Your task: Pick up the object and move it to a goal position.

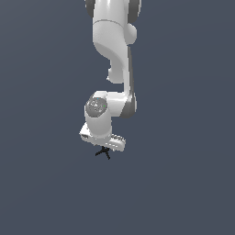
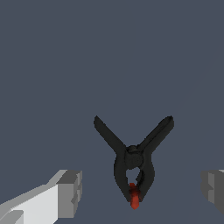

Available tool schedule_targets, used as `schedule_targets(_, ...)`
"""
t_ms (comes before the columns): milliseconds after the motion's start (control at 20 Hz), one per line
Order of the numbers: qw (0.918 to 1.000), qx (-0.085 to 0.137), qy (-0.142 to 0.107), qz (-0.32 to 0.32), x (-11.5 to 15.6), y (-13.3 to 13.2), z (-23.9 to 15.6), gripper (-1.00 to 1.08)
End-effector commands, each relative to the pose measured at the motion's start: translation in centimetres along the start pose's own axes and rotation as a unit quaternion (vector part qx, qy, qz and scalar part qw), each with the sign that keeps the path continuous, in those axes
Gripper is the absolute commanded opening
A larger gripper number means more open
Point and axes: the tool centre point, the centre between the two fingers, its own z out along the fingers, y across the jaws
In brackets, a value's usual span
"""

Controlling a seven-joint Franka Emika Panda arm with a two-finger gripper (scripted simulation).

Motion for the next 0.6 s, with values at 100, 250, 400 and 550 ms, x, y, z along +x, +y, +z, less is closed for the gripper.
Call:
schedule_targets(100, 1.0, 0.0, -0.001, 0.001, -0.1, 0.0, 2.1, 1.0)
schedule_targets(250, 1.0, 0.0, 0.0, 0.001, -0.1, 0.1, 3.5, 1.0)
schedule_targets(400, 1.0, 0.0, 0.0, 0.001, -0.1, 0.1, 4.2, 1.0)
schedule_targets(550, 1.0, 0.0, 0.0, 0.001, 0.0, 0.1, 4.3, 1.0)
